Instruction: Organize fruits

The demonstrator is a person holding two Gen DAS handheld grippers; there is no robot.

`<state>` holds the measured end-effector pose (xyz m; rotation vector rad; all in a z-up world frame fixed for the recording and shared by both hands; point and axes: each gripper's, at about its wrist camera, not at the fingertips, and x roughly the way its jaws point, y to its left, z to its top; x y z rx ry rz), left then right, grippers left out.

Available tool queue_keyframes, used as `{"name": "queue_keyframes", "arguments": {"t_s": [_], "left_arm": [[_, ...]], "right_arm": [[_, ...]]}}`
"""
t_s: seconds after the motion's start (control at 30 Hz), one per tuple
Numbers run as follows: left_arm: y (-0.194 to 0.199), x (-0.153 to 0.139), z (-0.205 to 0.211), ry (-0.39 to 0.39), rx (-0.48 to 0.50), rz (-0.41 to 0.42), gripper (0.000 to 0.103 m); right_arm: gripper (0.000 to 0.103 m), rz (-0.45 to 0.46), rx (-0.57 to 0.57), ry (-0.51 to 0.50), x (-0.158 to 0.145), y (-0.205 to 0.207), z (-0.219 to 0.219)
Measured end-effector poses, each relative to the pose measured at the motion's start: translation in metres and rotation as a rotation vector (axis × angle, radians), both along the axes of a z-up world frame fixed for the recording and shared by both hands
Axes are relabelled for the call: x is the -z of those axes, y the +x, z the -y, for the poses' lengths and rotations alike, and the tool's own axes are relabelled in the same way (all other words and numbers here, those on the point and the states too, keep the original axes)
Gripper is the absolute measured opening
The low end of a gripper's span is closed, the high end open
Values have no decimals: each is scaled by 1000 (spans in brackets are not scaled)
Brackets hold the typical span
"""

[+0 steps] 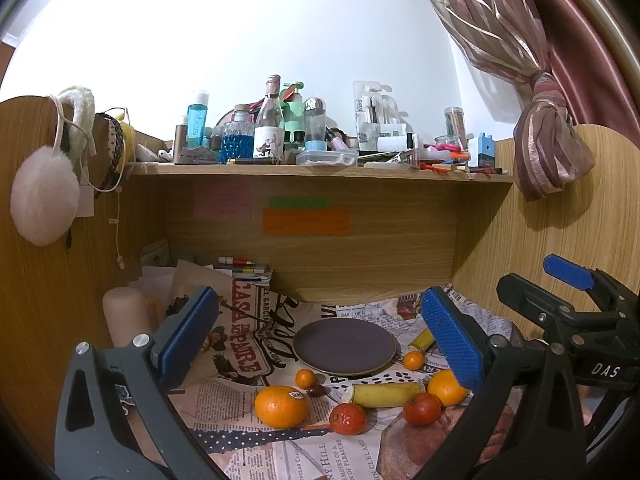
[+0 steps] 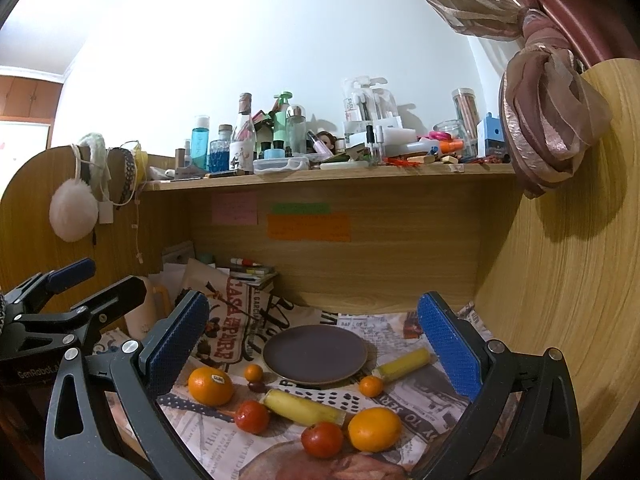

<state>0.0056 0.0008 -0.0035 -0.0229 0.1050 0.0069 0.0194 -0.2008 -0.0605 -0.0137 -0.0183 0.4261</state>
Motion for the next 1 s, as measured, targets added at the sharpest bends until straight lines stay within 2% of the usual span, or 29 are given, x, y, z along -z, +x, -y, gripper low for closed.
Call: {"name": "queue_keyframes", "arguments": {"t_s": [1.0], "left_arm": [[-3,-1,4,-1,15,5,103]], "right_arm": [[103,-11,9,-4,2,0,3]]}}
